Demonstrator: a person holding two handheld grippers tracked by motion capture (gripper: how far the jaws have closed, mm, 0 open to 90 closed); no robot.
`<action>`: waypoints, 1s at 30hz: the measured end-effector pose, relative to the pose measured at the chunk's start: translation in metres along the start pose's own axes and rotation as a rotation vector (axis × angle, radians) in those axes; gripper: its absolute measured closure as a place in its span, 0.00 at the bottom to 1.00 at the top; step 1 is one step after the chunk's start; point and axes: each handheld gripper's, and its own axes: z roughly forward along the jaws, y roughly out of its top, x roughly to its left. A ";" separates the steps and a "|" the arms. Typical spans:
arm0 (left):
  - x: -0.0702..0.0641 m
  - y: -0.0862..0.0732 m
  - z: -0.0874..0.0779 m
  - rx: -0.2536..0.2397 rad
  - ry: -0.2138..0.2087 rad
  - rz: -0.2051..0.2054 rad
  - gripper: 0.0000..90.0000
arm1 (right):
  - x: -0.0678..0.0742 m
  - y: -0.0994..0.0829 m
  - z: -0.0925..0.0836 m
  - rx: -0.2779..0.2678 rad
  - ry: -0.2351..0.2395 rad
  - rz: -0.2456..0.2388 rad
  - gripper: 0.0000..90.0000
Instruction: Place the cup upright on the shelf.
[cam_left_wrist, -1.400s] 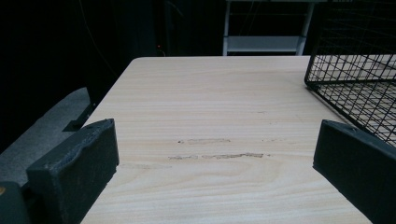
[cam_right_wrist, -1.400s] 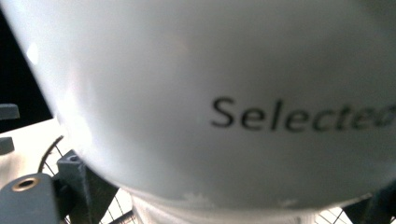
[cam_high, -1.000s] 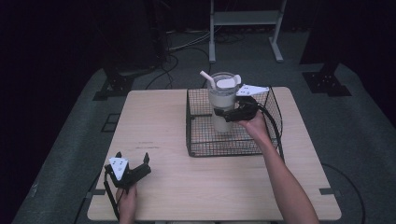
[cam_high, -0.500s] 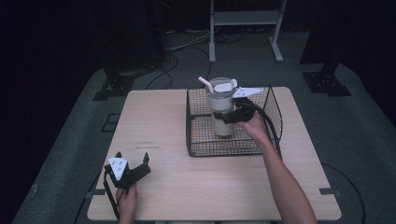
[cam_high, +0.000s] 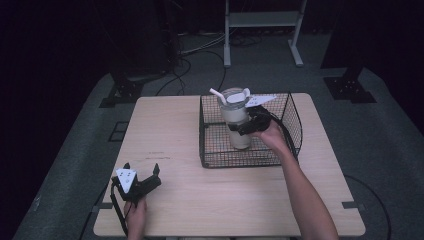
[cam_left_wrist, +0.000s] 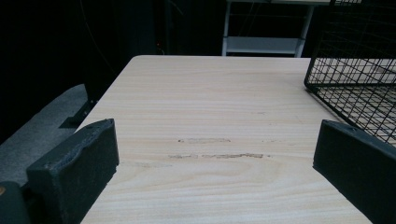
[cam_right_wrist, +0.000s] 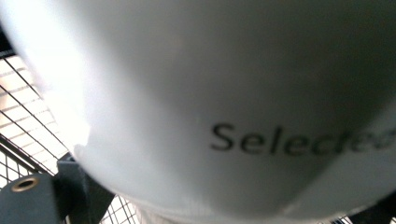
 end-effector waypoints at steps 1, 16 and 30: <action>0.000 0.000 0.000 0.000 0.000 0.000 0.00 | 0.000 0.000 0.001 0.008 -0.001 -0.005 0.09; 0.000 0.000 0.000 0.000 -0.001 -0.003 0.00 | -0.004 -0.005 0.000 0.034 0.001 -0.040 0.09; -0.001 0.000 0.000 0.001 0.003 0.003 0.00 | -0.004 -0.011 -0.002 0.012 0.023 -0.113 0.09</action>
